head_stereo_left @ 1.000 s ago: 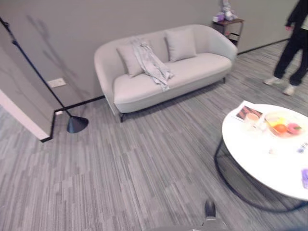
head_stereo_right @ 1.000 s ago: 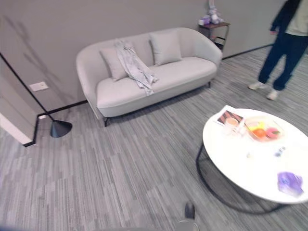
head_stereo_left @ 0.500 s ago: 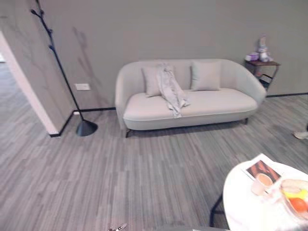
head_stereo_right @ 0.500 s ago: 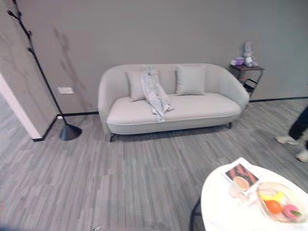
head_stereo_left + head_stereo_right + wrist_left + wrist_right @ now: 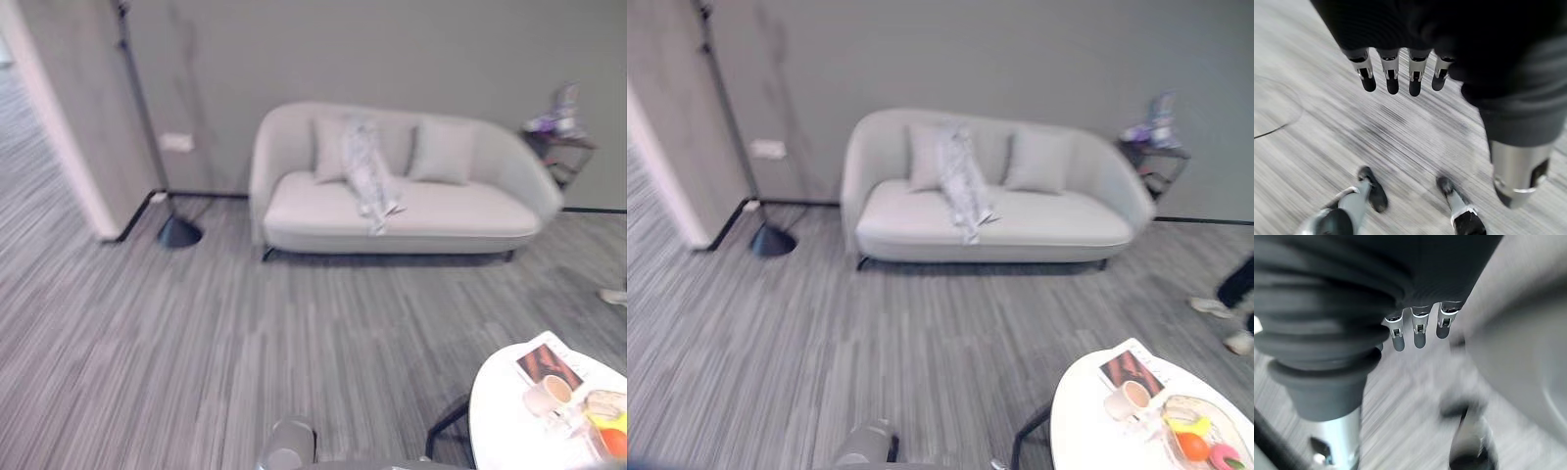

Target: Hang the clothes on the sofa on the clothes rack.

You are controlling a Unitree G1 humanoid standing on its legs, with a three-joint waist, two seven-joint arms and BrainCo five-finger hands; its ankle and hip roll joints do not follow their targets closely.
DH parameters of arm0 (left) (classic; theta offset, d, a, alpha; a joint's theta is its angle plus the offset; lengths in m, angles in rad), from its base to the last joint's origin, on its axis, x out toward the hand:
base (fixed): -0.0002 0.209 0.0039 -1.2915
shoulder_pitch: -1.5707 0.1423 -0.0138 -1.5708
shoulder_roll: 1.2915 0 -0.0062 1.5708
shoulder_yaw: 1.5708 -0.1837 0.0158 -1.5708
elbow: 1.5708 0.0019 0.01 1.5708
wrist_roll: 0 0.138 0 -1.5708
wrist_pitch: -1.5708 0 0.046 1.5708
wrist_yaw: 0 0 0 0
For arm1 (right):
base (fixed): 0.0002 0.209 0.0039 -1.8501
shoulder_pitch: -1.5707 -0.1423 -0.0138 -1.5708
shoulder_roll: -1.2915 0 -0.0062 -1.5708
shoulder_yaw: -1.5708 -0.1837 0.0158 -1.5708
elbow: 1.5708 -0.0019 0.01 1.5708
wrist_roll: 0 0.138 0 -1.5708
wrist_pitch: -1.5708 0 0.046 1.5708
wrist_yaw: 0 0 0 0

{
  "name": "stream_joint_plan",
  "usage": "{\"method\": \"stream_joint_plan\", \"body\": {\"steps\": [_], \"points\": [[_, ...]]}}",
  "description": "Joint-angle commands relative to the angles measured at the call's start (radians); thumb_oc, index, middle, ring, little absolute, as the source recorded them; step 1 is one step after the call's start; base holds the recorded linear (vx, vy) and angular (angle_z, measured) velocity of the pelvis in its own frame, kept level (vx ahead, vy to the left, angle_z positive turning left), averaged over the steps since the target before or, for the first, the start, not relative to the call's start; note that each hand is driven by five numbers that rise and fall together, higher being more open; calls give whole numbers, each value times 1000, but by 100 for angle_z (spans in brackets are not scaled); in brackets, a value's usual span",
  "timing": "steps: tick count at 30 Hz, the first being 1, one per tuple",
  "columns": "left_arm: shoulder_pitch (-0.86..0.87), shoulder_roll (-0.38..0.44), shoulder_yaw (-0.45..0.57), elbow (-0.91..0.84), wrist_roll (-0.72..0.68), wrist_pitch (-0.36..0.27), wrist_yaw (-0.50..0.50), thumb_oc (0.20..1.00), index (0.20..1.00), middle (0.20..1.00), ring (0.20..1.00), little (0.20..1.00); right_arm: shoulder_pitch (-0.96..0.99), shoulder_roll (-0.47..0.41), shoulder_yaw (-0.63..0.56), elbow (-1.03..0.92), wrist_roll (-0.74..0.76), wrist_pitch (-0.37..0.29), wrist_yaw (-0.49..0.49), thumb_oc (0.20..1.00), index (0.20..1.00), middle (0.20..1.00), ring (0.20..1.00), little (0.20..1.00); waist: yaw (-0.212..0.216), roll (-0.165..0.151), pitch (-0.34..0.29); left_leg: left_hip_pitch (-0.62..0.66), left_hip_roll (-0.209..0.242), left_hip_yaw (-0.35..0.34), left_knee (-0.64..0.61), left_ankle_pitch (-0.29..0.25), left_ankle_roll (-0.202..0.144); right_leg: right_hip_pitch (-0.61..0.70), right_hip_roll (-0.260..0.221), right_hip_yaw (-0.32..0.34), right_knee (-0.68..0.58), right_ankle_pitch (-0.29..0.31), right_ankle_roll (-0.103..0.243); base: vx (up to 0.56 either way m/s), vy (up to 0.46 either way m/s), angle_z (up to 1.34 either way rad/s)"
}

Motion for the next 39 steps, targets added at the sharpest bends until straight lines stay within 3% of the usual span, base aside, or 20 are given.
{"method": "stream_joint_plan", "body": {"steps": [1, 2, 4, 5, 7, 8, 11, 13, 14, 16, 17, 19, 22, 24, 27, 32, 33, 35, 38, 39], "points": [[-93, 16, -105, -79, 51, -50, -12, 1000, 1000, 1000, 1000, 1000, 10, 85, -45, 74, -28, 30, 5, 1000, 1000, 1000, 1000, 1000, 7, -30, -95, 157, -55, -12, -516, 346, -65, 53, -21, -14, 253, 288, 29, 382, 294, -13], [-108, 10, -117, -91, 55, -50, -12, 1000, 1000, 1000, 1000, 1000, 7, 76, -45, 73, -27, 30, 1, 1000, 1000, 1000, 1000, 1000, -10, 12, -75, 213, -37, -18, -529, 340, -60, -12, -18, -33, 414, 264, 21, 246, 210, 42], [-108, 10, -117, -91, 55, -50, -12, 1000, 1000, 1000, 1000, 1000, 7, 76, -45, 73, -27, 30, 1, 1000, 1000, 1000, 1000, 1000, -10, 12, -75, 213, -36, -18, -529, 340, -60, -12, -18, -33, 414, 265, 21, 160, 123, 40], [-157, 15, -177, -137, 91, -59, 3, 1000, 1000, 1000, 1000, 1000, -2, 80, -28, 68, -26, 31, -12, 1000, 1000, 1000, 1000, 1000, -40, 63, -19, 295, -19, -24, -545, 338, -53, -88, -22, -71, 568, 224, 7, 378, 201, 5], [-175, 27, -230, -152, 147, -65, 14, 1000, 1000, 1000, 1000, 1000, -12, 94, -8, 57, -38, 28, -16, 1000, 1000, 1000, 1000, 1000, -55, 67, 10, 347, -27, -37, -556, 333, -47, -176, -6, -84, 574, 214, 11, 383, 110, -1], [-188, 33, -242, -160, 146, -64, 16, 1000, 1000, 1000, 1000, 1000, -13, 80, -8, 43, -35, 25, -15, 1000, 1000, 1000, 1000, 1000, -81, 64, 20, 359, -30, -45, -556, 341, -53, -229, 23, -80, 442, 237, 29, 324, -79, 10], [-191, 47, -227, -161, 140, -60, 17, 1000, 1000, 1000, 1000, 1000, -20, 54, -24, 26, -16, 40, -13, 1000, 1000, 1000, 1000, 1000, -124, 57, 41, 412, -35, -83, -556, 310, -62, -271, -18, -82, 100, 259, 46, 386, -135, 22], [-191, 47, -227, -161, 140, -60, 17, 1000, 1000, 1000, 1000, 1000, -20, 54, -24, 26, -16, 40, -13, 1000, 1000, 1000, 1000, 1000, -125, 58, 42, 414, -35, -84, -556, 310, -62, -269, -18, -83, 98, 259, 45, 203, -76, 28], [-199, 45, -230, -155, 140, -64, 17, 1000, 1000, 1000, 1000, 1000, -22, 41, -37, 11, 4, 46, -11, 1000, 1000, 1000, 1000, 1000, -152, 63, 55, 438, -13, -113, -556, 286, -62, -337, -53, -38, -54, 269, 54, 366, -142, 0], [-203, 40, -235, -151, 140, -67, 18, 1000, 1000, 1000, 1000, 1000, -25, 38, -38, 3, 10, 50, -9, 1000, 1000, 1000, 1000, 1000, -168, 69, 60, 455, 8, -135, -556, 279, -60, -380, -85, -6, -105, 290, 64, 378, -159, -2], [-205, 34, -237, -143, 143, -70, 21, 1000, 1000, 1000, 1000, 1000, -25, 38, -42, 0, 16, 55, -4, 1000, 1000, 1000, 1000, 1000, -183, 75, 62, 482, 41, -161, -556, 278, -59, -446, -148, 37, -138, 317, 80, 401, -210, 43], [-208, 37, -228, -126, 158, -62, 22, 1000, 1000, 1000, 1000, 1000, -30, 45, -47, 3, 16, 63, 8, 1000, 1000, 1000, 1000, 1000, -193, 56, 53, 518, 92, -188, -556, 275, -68, -456, -217, 55, -129, 346, 100, 593, -364, 92], [-194, 52, -211, -117, 171, -56, 26, 1000, 1000, 1000, 1000, 1000, -36, 52, -46, -9, 11, 64, 8, 1000, 1000, 1000, 1000, 1000, -177, 29, 30, 528, 120, -181, -554, 278, -73, -413, -234, 10, -121, 342, 100, 420, -331, 84], [-154, 62, -167, -106, 171, -54, 33, 1000, 1000, 1000, 1000, 1000, -53, 65, -30, -10, -13, 42, -1, 1000, 1000, 1000, 1000, 1000, -169, 33, 10, 538, 231, -157, -523, 314, -82, -412, -174, 10, 2, 346, 126, 647, -589, 26], [-131, 63, -133, -113, 152, -50, 32, 1000, 1000, 1000, 1000, 1000, -68, 61, -10, -38, -13, 29, -8, 1000, 1000, 1000, 1000, 1000, -153, 21, -8, 487, 312, -132, -411, 353, -63, -345, -107, -17, 24, 337, 132, 459, -491, -12], [-122, 62, -119, -119, 140, -46, 29, 1000, 1000, 1000, 1000, 1000, -67, 44, 6, -54, -12, 20, -17, 1000, 1000, 1000, 1000, 1000, -142, -9, -12, 431, 333, -121, -318, 360, -40, -288, -96, -35, -5, 341, 115, 289, -312, 13], [-141, 60, -149, -148, 139, -46, 31, 1000, 1000, 1000, 1000, 1000, -77, 15, 28, -86, -7, 12, -46, 1000, 1000, 1000, 1000, 1000, -114, -80, 32, 307, 367, -55, -136, 341, -26, -190, -130, -77, -48, 347, 98, 655, -638, 16], [-173, 46, -190, -189, 148, -57, 25, 1000, 1000, 1000, 1000, 1000, -77, 5, 33, -92, -9, 11, -49, 1000, 1000, 1000, 1000, 1000, -94, -84, 52, 271, 241, -50, -156, 294, -56, -106, -95, -101, -122, 321, 83, 612, -527, 88], [-176, 49, -208, -198, 143, -64, 25, 1000, 1000, 1000, 1000, 1000, -61, 7, 14, -86, 6, 18, -39, 1000, 1000, 1000, 1000, 1000, -86, -75, 59, 279, 162, -10, -263, 261, -75, -50, -64, -117, -162, 311, 80, 270, -157, 33], [-177, 48, -224, -196, 140, -65, 27, 1000, 1000, 1000, 1000, 1000, -51, 21, 6, -75, 8, 23, -36, 1000, 1000, 1000, 1000, 1000, -59, -70, 55, 216, 20, 15, -381, 255, -88, -17, -24, -101, -183, 292, 69, 200, -106, 0]]}}
